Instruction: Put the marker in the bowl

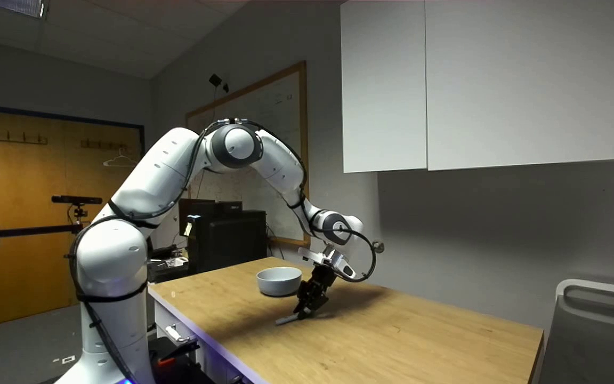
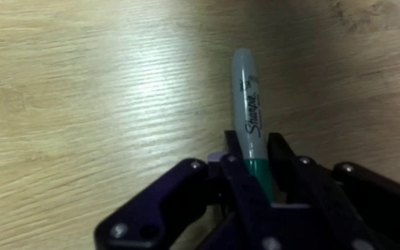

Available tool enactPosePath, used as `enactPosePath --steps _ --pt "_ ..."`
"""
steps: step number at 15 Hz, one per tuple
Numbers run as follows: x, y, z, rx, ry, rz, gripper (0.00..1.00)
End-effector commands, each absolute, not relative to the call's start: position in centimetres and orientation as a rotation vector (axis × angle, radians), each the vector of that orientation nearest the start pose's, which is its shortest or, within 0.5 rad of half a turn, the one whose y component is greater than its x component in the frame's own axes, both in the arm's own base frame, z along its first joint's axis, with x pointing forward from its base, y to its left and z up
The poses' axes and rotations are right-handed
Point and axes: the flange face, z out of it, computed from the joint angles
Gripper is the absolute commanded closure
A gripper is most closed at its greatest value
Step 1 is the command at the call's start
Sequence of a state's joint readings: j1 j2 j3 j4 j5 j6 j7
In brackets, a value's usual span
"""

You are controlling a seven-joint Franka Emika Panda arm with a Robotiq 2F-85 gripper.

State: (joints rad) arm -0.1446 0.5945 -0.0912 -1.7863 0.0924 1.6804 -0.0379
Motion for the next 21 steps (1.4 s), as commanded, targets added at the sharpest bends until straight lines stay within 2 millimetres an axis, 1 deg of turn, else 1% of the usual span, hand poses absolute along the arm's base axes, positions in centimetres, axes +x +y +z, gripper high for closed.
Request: enactPosePath --steps 1,5,7,10,12,15,21 --pt "57.0 -11.3 21.7 -2.922 0.422 0.829 0.84" --pt "59.0 -9.3 25.9 -3.077 0.506 0.553 0.84" --pt "59.4 -7.6 28.2 -3.124 0.537 0.453 0.84" --pt "59.8 -4.5 31.1 -3.161 0.534 0.319 0.84" --pt "60.0 -2.1 32.3 -3.170 0.492 0.254 0.84" --pt "60.0 1.5 33.5 -3.185 0.429 0.162 0.84" --pt "59.5 8.0 35.7 -3.236 0.353 -0.021 0.84"
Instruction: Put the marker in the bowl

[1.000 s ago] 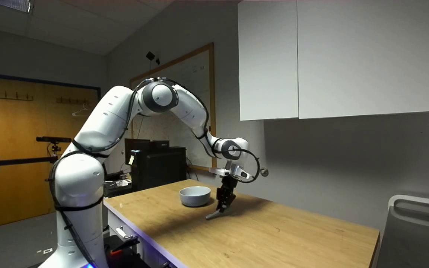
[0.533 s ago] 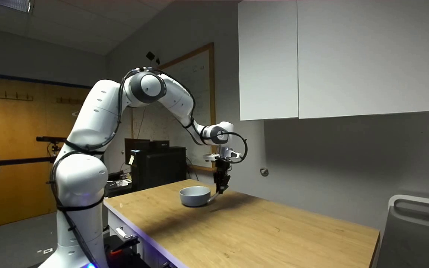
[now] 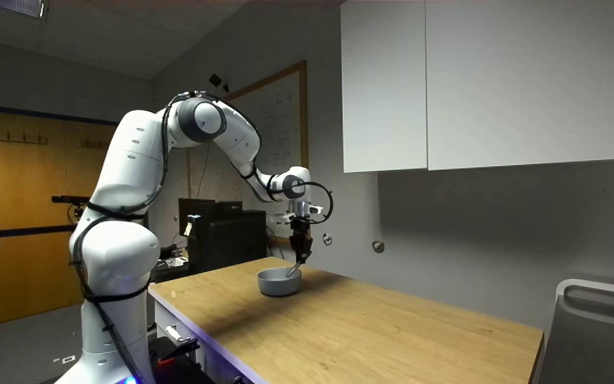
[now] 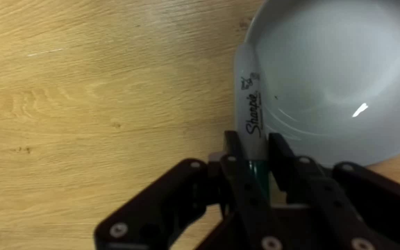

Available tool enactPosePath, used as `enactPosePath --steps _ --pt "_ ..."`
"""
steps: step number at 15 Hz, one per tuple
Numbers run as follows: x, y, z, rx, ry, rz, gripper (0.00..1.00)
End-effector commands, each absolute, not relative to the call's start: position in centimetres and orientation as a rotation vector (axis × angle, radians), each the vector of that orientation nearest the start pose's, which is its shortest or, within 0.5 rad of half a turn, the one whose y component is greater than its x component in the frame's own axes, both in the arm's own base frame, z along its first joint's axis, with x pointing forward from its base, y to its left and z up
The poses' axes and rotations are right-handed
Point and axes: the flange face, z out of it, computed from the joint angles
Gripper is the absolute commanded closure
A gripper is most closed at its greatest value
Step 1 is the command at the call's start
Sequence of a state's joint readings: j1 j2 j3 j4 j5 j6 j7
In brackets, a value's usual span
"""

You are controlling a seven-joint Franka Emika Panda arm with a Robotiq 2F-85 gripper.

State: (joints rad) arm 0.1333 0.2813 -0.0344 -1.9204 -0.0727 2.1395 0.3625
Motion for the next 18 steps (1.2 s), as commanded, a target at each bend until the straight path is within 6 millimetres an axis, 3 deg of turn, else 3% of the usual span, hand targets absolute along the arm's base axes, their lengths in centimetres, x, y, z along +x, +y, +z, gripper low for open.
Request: enactPosePath --steps 1,4,10,11,12,14,18 --pt "59.4 9.0 36.2 -3.254 0.345 -0.051 0.84" --pt "59.2 11.7 36.7 -3.308 0.302 -0.114 0.84" --pt "59.7 13.6 32.4 -3.290 0.262 0.038 0.84" --pt "59.7 13.6 31.8 -3.291 0.260 0.060 0.80" --pt "59.8 13.6 31.1 -3.290 0.263 0.084 0.49" --pt "59.8 13.6 30.1 -3.289 0.261 0.135 0.43" --pt "59.6 14.0 29.4 -3.308 0.210 0.214 0.14"
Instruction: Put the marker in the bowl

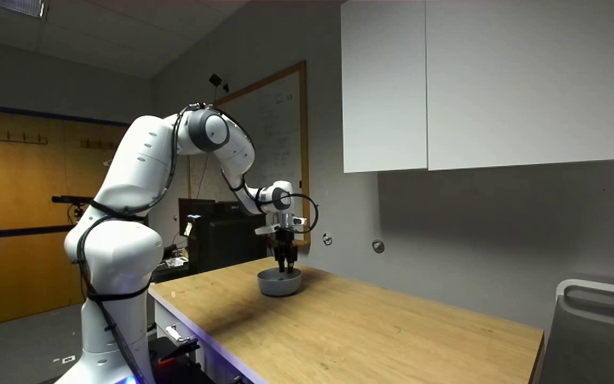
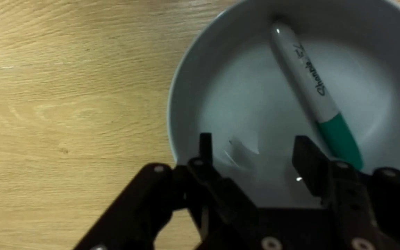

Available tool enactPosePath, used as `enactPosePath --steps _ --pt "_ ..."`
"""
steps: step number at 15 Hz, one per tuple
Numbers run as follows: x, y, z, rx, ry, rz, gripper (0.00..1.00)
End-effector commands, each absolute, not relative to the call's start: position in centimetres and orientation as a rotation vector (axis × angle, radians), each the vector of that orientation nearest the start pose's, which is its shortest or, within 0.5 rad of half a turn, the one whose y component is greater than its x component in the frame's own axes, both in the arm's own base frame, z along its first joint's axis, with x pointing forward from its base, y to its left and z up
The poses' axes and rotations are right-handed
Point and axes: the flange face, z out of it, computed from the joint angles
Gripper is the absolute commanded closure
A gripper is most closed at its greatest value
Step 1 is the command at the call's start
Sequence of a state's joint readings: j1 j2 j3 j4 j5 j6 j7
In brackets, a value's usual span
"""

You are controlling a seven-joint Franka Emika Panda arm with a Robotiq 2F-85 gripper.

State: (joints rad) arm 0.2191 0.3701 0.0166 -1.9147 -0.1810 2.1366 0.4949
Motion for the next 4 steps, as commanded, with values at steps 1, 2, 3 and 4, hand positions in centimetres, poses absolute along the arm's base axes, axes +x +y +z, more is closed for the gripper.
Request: enactPosePath --steps 1,2,3,4 --pt "59.51 14.08 29.49 -3.305 0.192 0.239 0.05" --pt "59.37 14.20 29.72 -3.310 0.166 0.254 0.01" --pt "59.22 14.33 30.01 -3.314 0.143 0.264 0.00" --pt "59.09 14.49 30.33 -3.316 0.123 0.276 0.00"
